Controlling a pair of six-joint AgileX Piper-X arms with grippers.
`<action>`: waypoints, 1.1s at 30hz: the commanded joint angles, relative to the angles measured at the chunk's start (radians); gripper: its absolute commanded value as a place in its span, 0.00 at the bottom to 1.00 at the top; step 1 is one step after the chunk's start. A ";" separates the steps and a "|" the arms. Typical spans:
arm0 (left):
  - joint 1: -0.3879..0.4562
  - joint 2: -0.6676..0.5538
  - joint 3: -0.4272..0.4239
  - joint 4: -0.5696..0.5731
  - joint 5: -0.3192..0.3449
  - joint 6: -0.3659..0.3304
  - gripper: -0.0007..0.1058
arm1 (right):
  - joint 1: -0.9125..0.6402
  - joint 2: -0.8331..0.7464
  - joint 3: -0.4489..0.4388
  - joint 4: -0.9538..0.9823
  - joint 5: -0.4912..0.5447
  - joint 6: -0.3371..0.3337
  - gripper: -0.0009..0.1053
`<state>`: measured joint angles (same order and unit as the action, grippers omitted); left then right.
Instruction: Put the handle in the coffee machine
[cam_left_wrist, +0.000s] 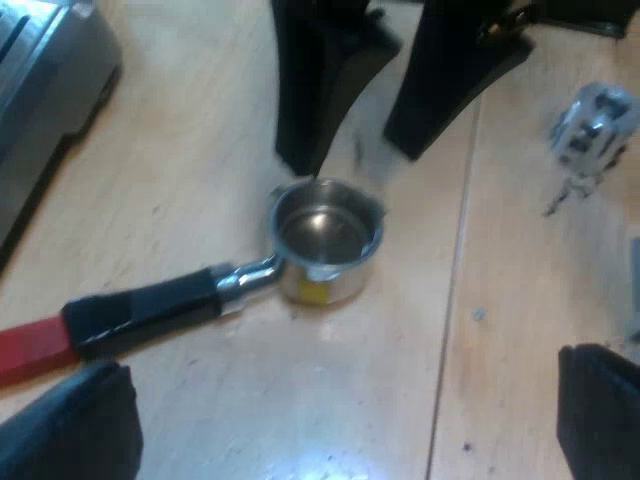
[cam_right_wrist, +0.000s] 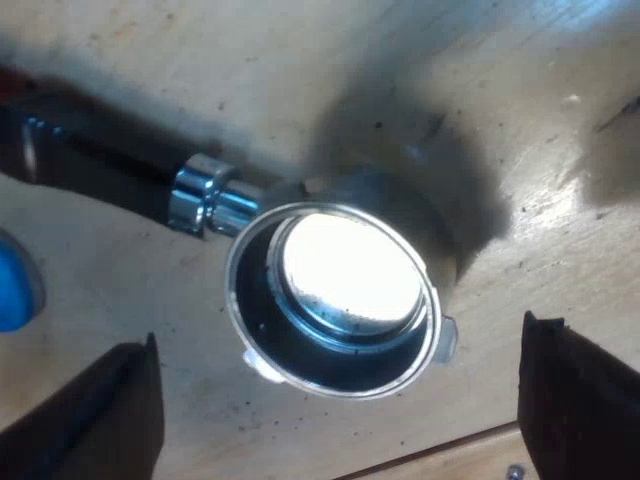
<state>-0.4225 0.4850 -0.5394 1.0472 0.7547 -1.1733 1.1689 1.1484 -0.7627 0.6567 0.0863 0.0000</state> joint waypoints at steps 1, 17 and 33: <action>-0.005 0.001 -0.001 -0.007 0.034 -0.015 0.81 | 0.003 0.021 -0.007 0.005 -0.016 0.000 0.70; -0.096 0.081 0.049 -0.068 0.030 -0.026 0.81 | -0.001 0.131 -0.007 -0.121 -0.024 0.068 0.70; -0.106 0.082 0.049 -0.068 0.030 -0.026 0.81 | -0.001 0.236 -0.007 -0.207 -0.039 0.094 0.70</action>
<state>-0.5239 0.5670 -0.4905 0.9881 0.7775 -1.1918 1.1689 1.3802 -0.7627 0.4645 0.0491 0.0909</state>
